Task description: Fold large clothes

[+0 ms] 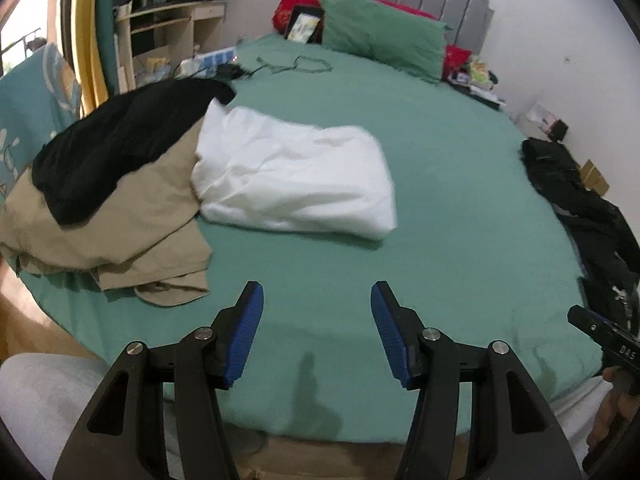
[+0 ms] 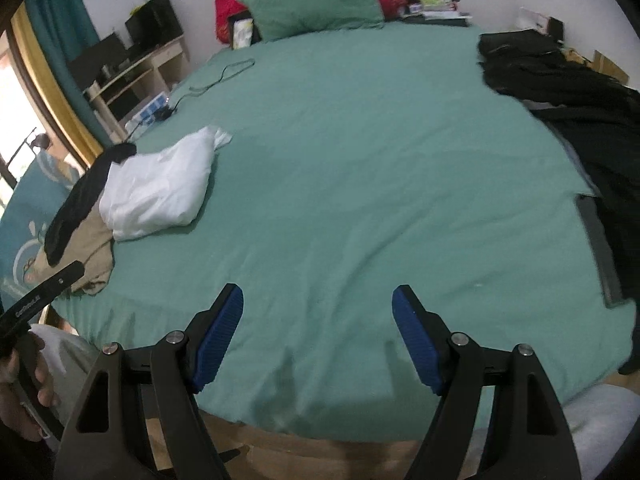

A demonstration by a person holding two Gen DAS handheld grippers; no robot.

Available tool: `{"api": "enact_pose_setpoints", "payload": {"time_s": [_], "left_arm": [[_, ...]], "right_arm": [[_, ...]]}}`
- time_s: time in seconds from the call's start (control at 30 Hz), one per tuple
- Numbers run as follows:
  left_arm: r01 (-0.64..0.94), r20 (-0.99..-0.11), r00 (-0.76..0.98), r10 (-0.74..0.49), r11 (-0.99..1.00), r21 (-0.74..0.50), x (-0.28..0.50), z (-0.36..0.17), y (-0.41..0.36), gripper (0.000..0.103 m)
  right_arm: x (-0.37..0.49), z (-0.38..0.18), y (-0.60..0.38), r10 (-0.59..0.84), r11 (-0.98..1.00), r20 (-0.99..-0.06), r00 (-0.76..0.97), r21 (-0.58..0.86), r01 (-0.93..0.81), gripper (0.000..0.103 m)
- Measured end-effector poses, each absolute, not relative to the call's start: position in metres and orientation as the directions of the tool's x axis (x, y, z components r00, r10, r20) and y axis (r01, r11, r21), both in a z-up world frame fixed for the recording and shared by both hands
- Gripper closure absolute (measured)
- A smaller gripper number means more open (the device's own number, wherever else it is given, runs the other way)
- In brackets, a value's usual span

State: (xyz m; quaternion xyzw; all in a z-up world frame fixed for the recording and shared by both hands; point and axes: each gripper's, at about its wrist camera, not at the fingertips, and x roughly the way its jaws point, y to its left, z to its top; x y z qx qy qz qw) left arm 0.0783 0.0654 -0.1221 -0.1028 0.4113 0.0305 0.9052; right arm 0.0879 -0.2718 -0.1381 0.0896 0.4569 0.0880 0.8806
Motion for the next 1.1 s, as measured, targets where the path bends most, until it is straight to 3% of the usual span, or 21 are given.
{"api": "enact_pose_setpoints", "payload": {"time_s": [0.6, 0.97, 1.1], "left_arm": [[0.035, -0.571, 0.812, -0.119, 0.987, -0.155, 0.052, -0.003, -0.002, 0.044], [0.09, -0.463, 0.874, -0.148, 0.985, -0.145, 0.03, 0.057, -0.01, 0.044], [0.1, -0.414, 0.899, -0.141, 0.988, -0.119, 0.019, 0.074, -0.012, 0.044]], "right_arm": [[0.046, -0.044, -0.34, 0.153, 0.976, -0.667, 0.729, 0.218, -0.006, 0.026], [0.02, 0.02, -0.349, 0.123, 0.978, -0.538, 0.834, 0.208, -0.01, 0.009], [0.011, 0.04, -0.344, 0.11, 0.983, -0.5, 0.859, 0.182, -0.02, 0.007]]}}
